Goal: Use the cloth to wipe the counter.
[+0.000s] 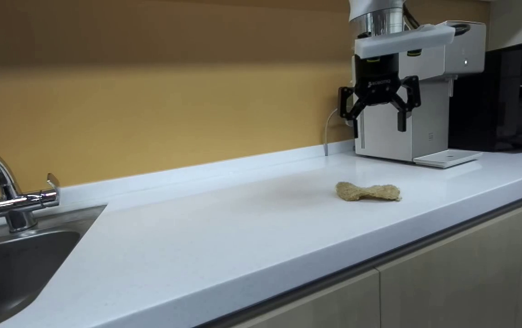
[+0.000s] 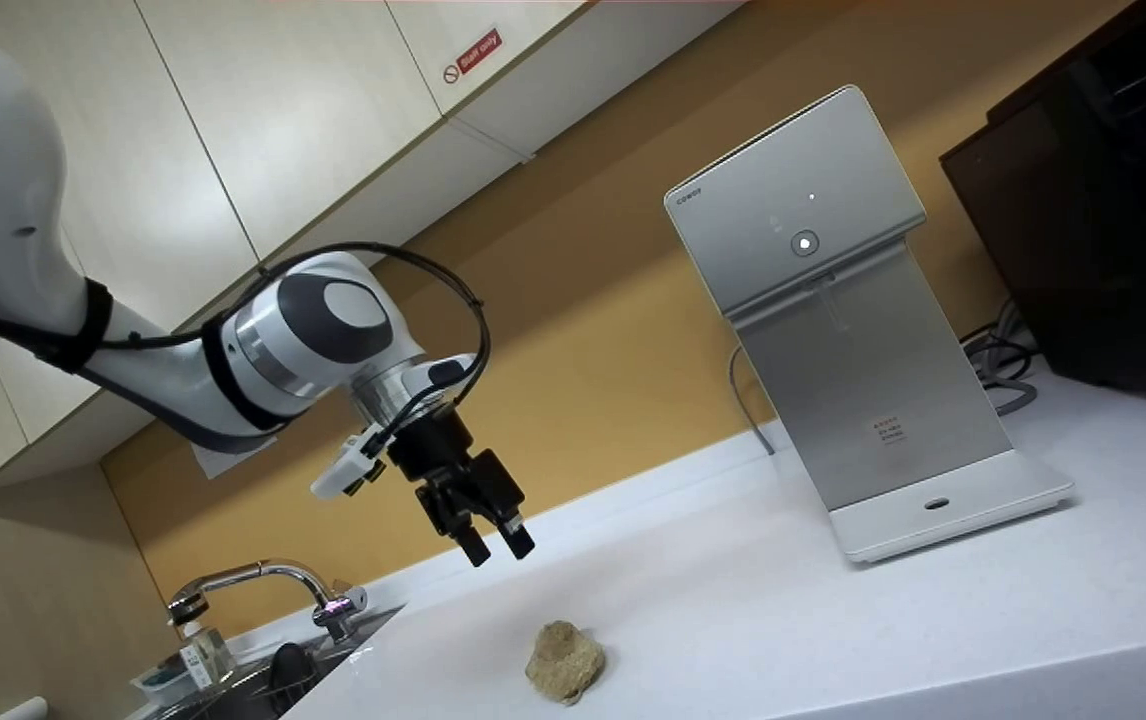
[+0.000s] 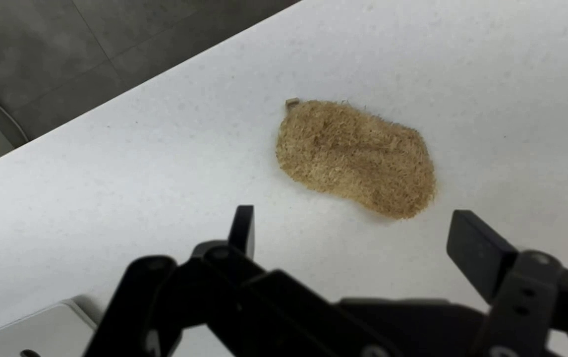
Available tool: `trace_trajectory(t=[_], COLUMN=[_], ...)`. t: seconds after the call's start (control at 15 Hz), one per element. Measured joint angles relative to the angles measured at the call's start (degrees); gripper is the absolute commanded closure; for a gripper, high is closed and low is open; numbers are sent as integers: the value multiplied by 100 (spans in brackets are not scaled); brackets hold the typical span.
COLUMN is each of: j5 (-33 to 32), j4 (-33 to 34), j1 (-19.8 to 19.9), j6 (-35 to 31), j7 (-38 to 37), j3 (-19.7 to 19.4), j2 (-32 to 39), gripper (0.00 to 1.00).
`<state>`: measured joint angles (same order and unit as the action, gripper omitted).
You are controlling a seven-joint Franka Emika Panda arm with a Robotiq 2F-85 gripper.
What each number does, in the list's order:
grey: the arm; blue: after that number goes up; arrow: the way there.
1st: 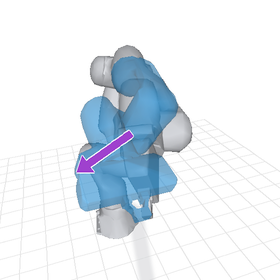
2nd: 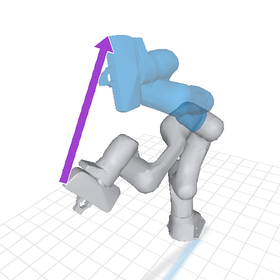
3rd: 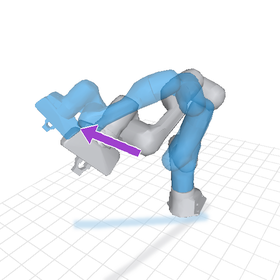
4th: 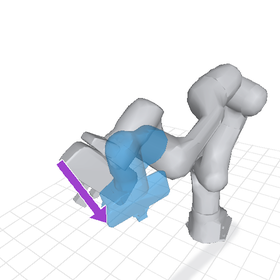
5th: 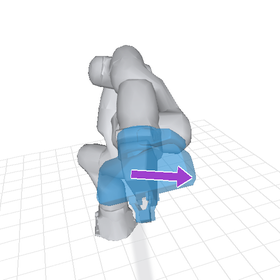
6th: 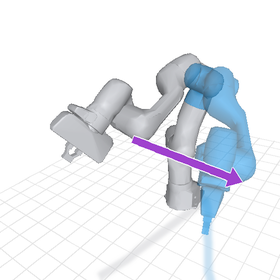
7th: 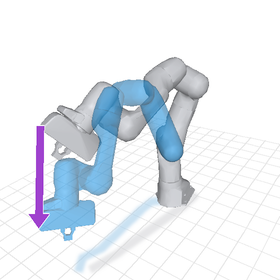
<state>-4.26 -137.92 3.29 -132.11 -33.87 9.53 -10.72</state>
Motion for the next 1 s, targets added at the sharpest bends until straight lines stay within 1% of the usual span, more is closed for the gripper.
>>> trace_trajectory(t=[0.33, 0.4, 0.47, 0.6, 0.67, 0.73, 1.0], j5=[85, 84, 84, 86, 94, 102, 239], j4=[4, 8, 18, 39, 47, 51, 57], j1=[-210, -237, -260, -296, -310, -326, -387], j6=[-474, -562, -643, -788, -875, -952, -1349], j7=[163, 166, 166, 166, 166, 166, 163], j3=[-83, -121, -165, -262, -309, -357, -502], j2=[730, 873, 1006, 1221, 1308, 1381, 1541], gripper=[0, 3, 25, 29, 36, 45, 72])
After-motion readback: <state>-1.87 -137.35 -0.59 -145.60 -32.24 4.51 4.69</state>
